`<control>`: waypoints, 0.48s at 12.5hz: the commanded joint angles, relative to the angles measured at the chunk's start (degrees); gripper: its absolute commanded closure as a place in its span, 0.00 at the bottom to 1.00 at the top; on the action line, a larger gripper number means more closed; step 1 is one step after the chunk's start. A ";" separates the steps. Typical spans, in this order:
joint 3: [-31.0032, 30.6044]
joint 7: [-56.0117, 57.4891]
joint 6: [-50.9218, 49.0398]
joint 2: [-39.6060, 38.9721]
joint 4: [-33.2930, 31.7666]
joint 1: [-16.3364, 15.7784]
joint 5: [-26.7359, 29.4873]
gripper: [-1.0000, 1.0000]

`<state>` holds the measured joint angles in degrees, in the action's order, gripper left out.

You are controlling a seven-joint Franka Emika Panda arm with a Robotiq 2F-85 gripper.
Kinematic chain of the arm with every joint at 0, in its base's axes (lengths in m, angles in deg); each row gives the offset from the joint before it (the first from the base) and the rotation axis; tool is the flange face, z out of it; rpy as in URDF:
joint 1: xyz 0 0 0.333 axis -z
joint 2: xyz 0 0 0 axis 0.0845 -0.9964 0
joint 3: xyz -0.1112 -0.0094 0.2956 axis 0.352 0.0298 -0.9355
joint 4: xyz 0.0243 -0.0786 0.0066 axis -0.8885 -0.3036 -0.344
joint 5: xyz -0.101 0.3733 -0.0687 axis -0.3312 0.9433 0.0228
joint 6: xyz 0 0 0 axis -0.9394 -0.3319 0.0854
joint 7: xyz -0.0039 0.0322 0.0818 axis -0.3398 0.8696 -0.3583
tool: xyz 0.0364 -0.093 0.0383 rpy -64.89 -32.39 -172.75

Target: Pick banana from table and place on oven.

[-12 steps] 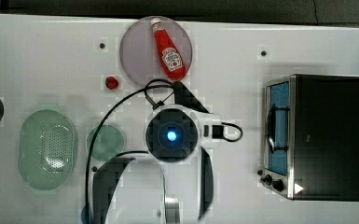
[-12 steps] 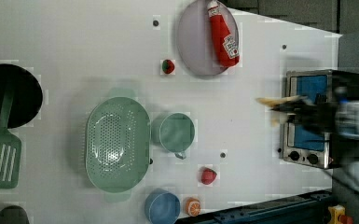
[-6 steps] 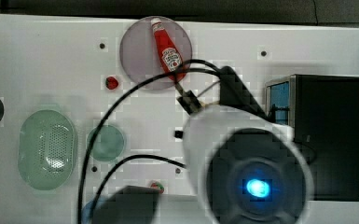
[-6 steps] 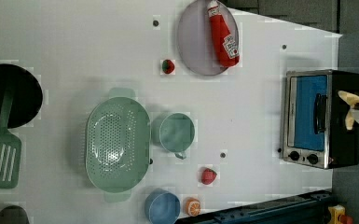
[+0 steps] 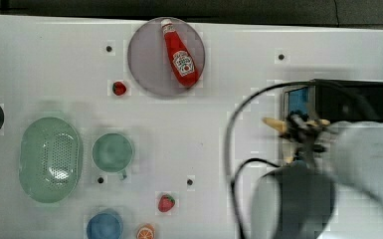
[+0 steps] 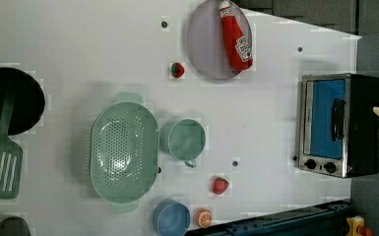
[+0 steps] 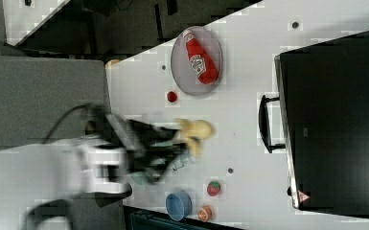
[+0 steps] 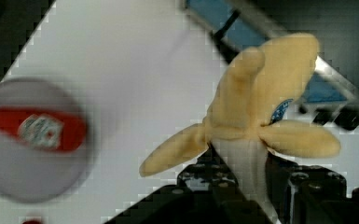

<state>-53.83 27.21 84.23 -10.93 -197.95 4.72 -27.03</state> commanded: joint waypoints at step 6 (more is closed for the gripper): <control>14.18 38.92 18.27 -14.99 0.80 1.01 0.29 0.75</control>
<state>-39.75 57.70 100.51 -26.21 -198.96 6.41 -27.39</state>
